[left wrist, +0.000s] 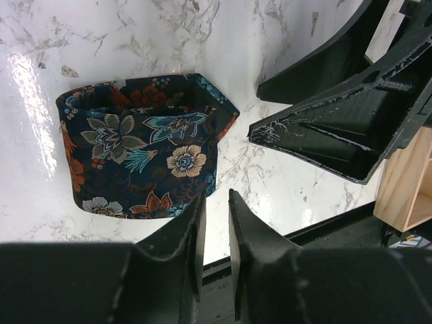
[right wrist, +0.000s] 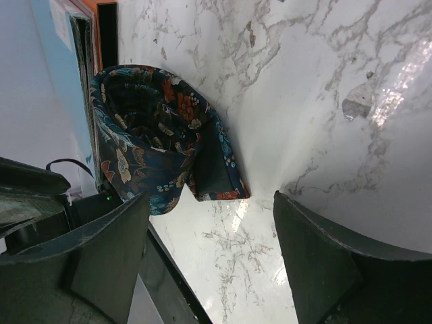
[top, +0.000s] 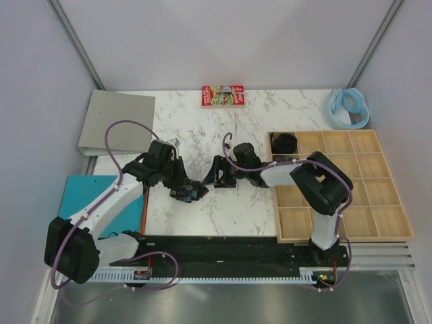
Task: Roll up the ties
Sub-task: Pick up the tie at the center of the board.
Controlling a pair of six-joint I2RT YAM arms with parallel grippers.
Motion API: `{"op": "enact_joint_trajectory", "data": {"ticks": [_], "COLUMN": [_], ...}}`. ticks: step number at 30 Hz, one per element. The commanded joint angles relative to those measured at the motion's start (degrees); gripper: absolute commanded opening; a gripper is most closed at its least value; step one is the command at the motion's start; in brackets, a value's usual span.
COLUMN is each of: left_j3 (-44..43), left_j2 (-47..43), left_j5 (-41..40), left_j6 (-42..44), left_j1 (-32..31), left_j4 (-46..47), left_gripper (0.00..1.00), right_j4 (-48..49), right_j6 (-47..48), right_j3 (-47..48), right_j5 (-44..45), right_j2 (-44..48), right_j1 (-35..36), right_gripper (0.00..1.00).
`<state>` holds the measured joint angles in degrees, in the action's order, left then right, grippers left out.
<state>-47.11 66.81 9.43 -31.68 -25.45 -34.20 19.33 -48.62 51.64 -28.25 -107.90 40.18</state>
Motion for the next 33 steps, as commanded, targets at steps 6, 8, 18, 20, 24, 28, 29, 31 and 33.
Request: {"op": "enact_joint_trajectory", "data": {"ticks": [6, 8, 18, 20, 24, 28, 29, 31, 33], "left_j3": [1.6, 2.4, 5.7, 6.2, 7.4, 8.4, 8.6, 9.1, 9.5], "left_j2": [0.3, -0.6, 0.4, 1.1, 2.9, 4.5, 4.6, 4.7, 4.7], "left_j5": [-0.1, -1.5, -6.4, -6.5, -7.3, -7.1, -7.2, -7.4, -7.7], "left_j6": [-2.2, -3.6, -7.3, -7.7, -7.5, -7.5, -7.6, -7.7, -7.7], "left_j1": [0.2, 0.2, 0.2, 0.2, 0.2, 0.2, 0.2, 0.2, 0.2], "left_j4": [3.1, 2.7, 1.5, 1.8, 3.4, 5.1, 5.3, 5.6, 5.9], "left_gripper": [0.21, 0.21, 0.18, 0.18, 0.17, 0.17, 0.16, 0.16, 0.16], "right_j4": [1.5, 1.9, 2.3, 2.6, 3.2, 4.5, 4.9, 5.4, 6.1], "right_j6": [3.1, 3.1, 3.8, 3.8, 3.0, 1.9, 1.7, 1.0, 0.6], "right_j3": [0.5, 0.7, 2.5, 2.5, 2.4, 2.1, 2.0, 1.7, 1.5], "right_j5": [-0.7, -0.9, -2.4, -2.4, -3.0, -3.9, -4.1, -4.4, -5.0], "right_j2": [-4.0, -4.7, -7.4, -7.9, -8.6, -9.0, -9.0, -9.2, -9.3], "right_j1": [0.2, 0.2, 1.7, 2.1, 2.5, 2.9, 2.9, 3.1, 3.4], "right_gripper": [0.81, 0.81, 0.80, 0.80, 0.80, 0.79, 0.79, 0.79, 0.79]}}
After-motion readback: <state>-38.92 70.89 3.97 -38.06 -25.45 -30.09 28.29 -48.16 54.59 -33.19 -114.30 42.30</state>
